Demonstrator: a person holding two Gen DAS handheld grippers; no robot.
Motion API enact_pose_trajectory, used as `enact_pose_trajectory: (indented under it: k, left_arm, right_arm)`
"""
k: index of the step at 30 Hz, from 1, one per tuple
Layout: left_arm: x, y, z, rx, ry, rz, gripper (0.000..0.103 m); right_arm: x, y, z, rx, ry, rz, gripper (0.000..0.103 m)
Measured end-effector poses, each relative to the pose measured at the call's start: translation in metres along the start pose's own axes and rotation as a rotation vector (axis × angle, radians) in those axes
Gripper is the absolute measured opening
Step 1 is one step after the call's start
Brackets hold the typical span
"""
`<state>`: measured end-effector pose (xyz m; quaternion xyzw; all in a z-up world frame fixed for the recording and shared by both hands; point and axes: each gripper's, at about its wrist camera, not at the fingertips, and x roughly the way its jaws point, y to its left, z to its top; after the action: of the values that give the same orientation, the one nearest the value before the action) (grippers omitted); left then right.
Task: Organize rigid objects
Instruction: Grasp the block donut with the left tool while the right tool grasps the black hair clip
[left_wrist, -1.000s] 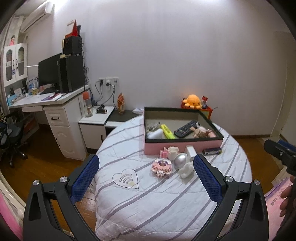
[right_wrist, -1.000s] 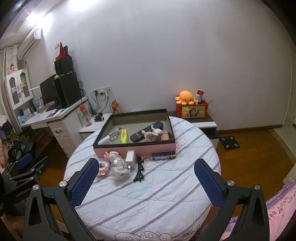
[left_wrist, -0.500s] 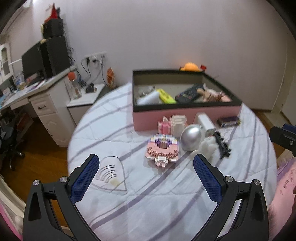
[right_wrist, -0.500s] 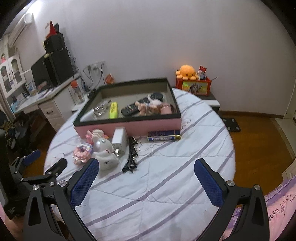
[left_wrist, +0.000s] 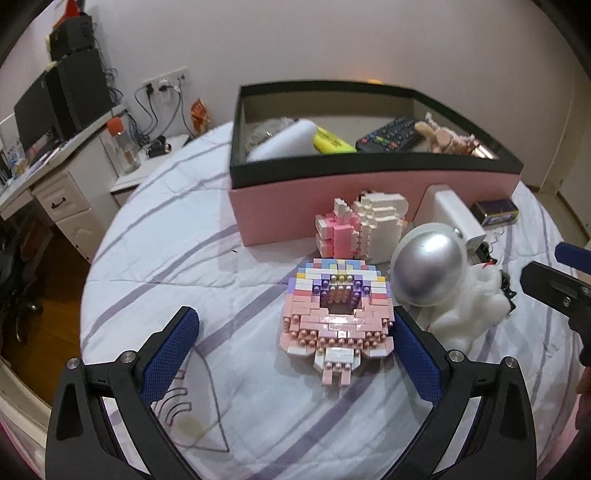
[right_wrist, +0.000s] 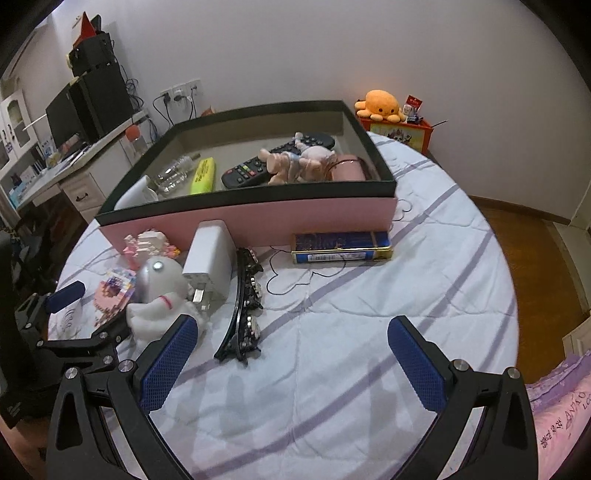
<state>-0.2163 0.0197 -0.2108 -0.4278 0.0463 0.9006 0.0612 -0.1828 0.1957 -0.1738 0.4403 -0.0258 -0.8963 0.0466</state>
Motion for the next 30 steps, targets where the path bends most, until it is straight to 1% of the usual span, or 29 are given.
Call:
enact_pose_trajectory:
  k: [1,3,5,6,7,8,10,12,16,21,23,24,25,26,27,29,30]
  left_arm:
    - [0.002,-0.001,0.001,0.004,0.007,-0.012,0.094]
    - [0.003,-0.003,0.002,0.014,0.009,-0.024,0.089]
    - [0.002,-0.004,0.003,0.024,0.003,-0.036,0.076]
    - [0.002,-0.005,0.002,0.027,0.000,-0.043,0.072]
    - [0.001,-0.006,0.002,0.027,-0.006,-0.053,0.064]
    - [0.000,-0.005,0.002,0.025,-0.010,-0.055,0.061]
    - [-0.001,-0.002,0.001,0.011,-0.016,-0.063,0.052]
    - [-0.002,0.003,0.000,-0.021,-0.020,-0.083,0.052]
    - [-0.004,0.009,-0.002,-0.050,-0.024,-0.104,0.052]
    - [-0.005,0.010,-0.002,-0.049,-0.026,-0.099,0.052]
    - [-0.005,0.010,-0.002,-0.048,-0.027,-0.096,0.052]
    - [-0.004,0.010,-0.002,-0.048,-0.027,-0.097,0.052]
    - [-0.004,0.011,-0.002,-0.049,-0.027,-0.098,0.052]
    - [-0.004,0.011,-0.001,-0.051,-0.028,-0.098,0.052]
    - [-0.004,0.012,-0.001,-0.054,-0.030,-0.097,0.052]
    - [-0.005,0.013,-0.001,-0.059,-0.032,-0.095,0.052]
    - [-0.005,0.014,-0.001,-0.063,-0.035,-0.094,0.052]
  right_arm:
    - [0.003,0.000,0.001,-0.002,0.003,-0.001,0.103]
    - [0.009,0.003,0.003,-0.009,0.012,-0.001,0.102]
    - [0.015,0.006,0.005,-0.017,0.025,0.003,0.098]
    - [0.018,0.007,0.005,-0.020,0.030,0.002,0.098]
    - [0.020,0.008,0.006,-0.024,0.036,0.002,0.096]
    - [0.022,0.009,0.006,-0.027,0.040,0.008,0.096]
    - [0.023,0.010,0.005,-0.026,0.042,0.034,0.095]
    - [0.023,0.010,0.005,-0.027,0.040,0.048,0.093]
    - [0.018,0.003,0.005,0.005,0.035,0.071,0.081]
    - [0.021,0.005,0.008,-0.026,0.050,0.040,0.080]
    - [0.029,0.010,0.008,-0.050,0.072,0.039,0.076]
    - [0.033,0.014,0.008,-0.064,0.078,0.032,0.071]
    - [0.037,0.019,0.007,-0.088,0.079,0.003,0.067]
    - [0.038,0.021,0.006,-0.103,0.072,-0.014,0.067]
    - [0.039,0.023,0.005,-0.107,0.062,-0.025,0.064]
    - [0.038,0.024,0.006,-0.109,0.049,-0.038,0.048]
    - [0.037,0.024,0.006,-0.113,0.046,-0.032,0.021]
